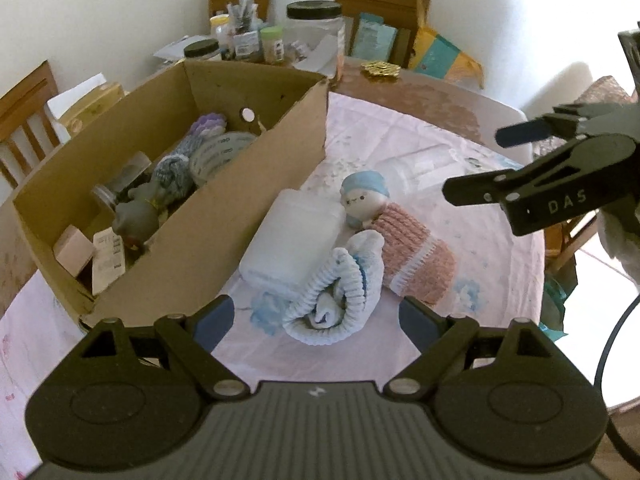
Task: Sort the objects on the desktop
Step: 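Grasp the white knitted sock roll with the left gripper while the right grasps the clear plastic jar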
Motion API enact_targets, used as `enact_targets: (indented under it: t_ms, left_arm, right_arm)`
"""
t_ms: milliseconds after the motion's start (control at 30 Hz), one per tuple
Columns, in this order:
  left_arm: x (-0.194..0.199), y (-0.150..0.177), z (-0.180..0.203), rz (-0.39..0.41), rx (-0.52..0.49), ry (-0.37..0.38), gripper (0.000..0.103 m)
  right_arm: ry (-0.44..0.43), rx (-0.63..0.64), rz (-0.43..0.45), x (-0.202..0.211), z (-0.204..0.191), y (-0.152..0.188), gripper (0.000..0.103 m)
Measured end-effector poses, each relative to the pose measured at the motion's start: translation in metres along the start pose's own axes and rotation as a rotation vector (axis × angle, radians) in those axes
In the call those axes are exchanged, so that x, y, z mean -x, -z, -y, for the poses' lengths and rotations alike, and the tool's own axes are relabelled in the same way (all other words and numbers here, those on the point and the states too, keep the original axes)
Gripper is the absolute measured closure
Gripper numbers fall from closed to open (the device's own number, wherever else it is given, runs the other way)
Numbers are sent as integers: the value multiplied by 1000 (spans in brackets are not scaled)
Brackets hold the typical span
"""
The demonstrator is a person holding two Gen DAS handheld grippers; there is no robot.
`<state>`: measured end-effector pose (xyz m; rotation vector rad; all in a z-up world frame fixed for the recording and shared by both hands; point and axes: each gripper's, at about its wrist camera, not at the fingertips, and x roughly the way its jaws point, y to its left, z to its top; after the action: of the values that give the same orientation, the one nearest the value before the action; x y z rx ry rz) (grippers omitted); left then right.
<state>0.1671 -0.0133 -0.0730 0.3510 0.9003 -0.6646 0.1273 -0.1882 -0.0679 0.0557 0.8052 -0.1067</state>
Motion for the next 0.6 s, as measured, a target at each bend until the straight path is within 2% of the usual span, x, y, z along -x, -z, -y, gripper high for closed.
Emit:
enact_targets:
  t_ms: [167,300,467,600]
  left_arm:
    - [-11,-1,1,-6,32,-13,13]
    - [-21,-2,2,-5,58,9,13]
    - [-33,-2,6,17,24,17,14]
    - [-43,-3,7,3,14,23,16]
  right_arm:
    - [3,-35,-16,-10,10,5,0]
    - [-3,-47,-25,-17,15,8,0]
    - [-2,-54,-36,-24,23,9,0]
    - [-1,-59,-39,-27,28,8,0]
